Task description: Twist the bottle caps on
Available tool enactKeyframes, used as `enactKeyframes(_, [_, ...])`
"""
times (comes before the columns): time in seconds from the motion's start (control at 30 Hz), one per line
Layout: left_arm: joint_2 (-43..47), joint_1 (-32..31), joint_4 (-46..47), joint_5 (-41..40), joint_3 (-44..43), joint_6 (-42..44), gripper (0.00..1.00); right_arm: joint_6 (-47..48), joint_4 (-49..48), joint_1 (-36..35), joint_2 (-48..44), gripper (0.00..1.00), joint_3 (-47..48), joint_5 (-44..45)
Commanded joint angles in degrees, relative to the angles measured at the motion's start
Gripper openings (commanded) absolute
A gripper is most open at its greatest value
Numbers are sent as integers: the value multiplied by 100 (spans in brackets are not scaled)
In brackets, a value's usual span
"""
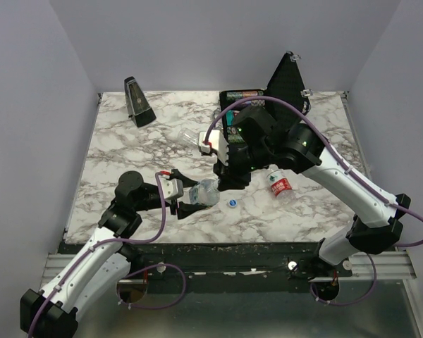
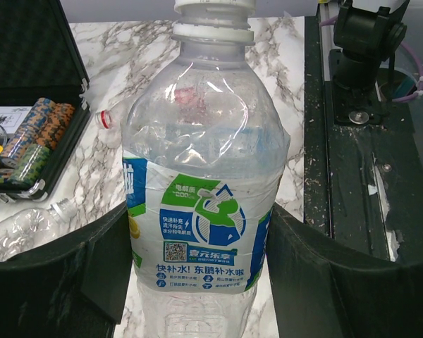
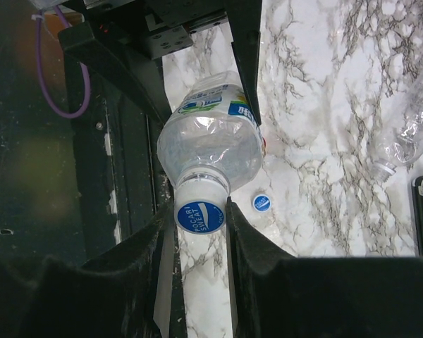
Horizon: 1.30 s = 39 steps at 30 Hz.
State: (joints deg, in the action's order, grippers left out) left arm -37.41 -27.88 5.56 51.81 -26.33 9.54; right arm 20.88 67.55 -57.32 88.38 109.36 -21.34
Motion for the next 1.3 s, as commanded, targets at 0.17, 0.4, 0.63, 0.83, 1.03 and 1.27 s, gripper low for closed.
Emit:
enactKeyframes(0.17, [85, -51, 894, 101, -22, -172, 30, -602, -23, -69, -31, 9, -187, -98])
enactKeyframes(0.4, [-47, -297, 569, -153, -320, 170, 29, -1314, 372, -69, 197, 8, 41, 331])
enactKeyframes(0.63, [-65, -525, 656, -751, -382, 250, 24, -2070, 637, -69, 320, 8, 24, 999])
enactKeyframes(0.83, [6, -605, 1227, -1032, -206, -110, 24, -3054, 602, -69, 320, 4, 6, 1501])
enactKeyframes(1.03, [-3, -728, 1439, -1304, -127, -154, 24, -4143, 1022, 10, 610, 3, 418, 1879])
enactKeyframes(1.27, [23, -894, 1869, -2042, 31, -233, 21, -5225, 1217, 318, 689, 1, 262, 1739])
